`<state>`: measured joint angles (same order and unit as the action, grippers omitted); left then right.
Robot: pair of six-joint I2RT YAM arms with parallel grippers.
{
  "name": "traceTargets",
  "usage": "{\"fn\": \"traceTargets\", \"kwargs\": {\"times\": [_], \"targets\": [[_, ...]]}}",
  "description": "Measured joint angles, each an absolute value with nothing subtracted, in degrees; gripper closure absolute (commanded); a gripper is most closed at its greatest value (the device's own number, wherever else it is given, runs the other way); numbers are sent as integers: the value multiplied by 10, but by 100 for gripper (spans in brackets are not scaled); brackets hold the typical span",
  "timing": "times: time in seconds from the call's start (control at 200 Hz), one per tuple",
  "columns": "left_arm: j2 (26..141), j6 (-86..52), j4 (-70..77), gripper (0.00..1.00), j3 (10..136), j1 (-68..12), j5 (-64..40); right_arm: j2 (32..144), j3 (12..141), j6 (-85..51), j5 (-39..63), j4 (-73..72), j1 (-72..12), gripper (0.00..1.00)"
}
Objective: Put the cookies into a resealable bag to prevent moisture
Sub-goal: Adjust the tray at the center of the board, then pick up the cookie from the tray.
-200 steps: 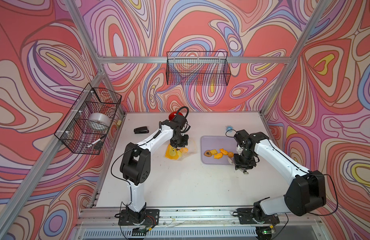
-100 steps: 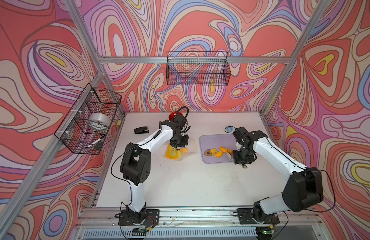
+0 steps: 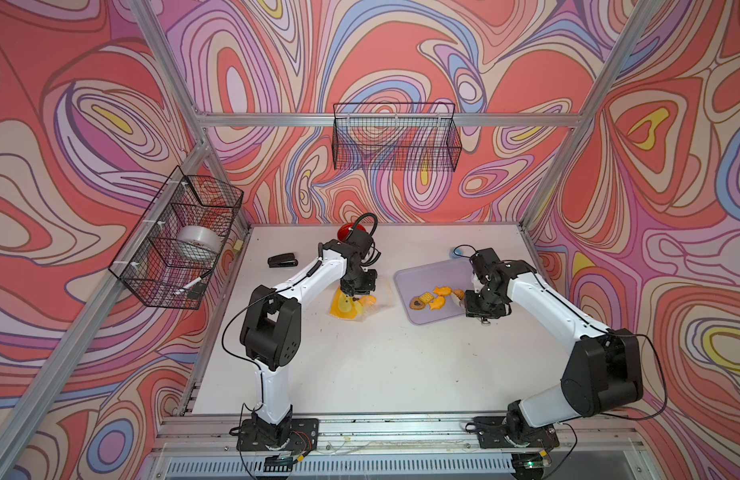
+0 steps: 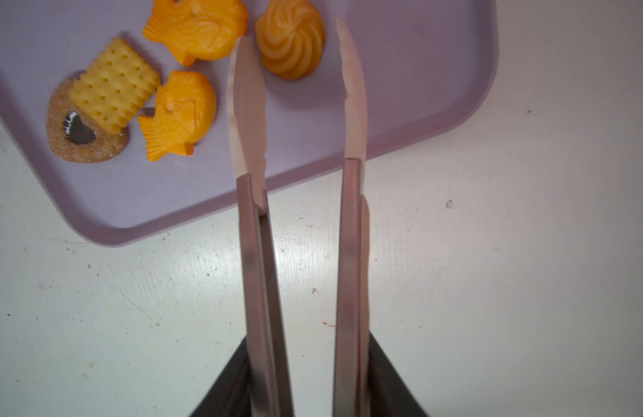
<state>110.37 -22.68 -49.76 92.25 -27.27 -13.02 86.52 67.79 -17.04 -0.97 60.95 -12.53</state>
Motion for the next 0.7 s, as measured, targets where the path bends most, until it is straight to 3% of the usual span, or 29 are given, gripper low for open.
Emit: {"fn": "traceTargets", "kwargs": {"times": [0.701], "targets": [[1105, -227, -501, 100, 930, -273, -129, 883, 656, -181, 28, 583, -109, 58]]}}
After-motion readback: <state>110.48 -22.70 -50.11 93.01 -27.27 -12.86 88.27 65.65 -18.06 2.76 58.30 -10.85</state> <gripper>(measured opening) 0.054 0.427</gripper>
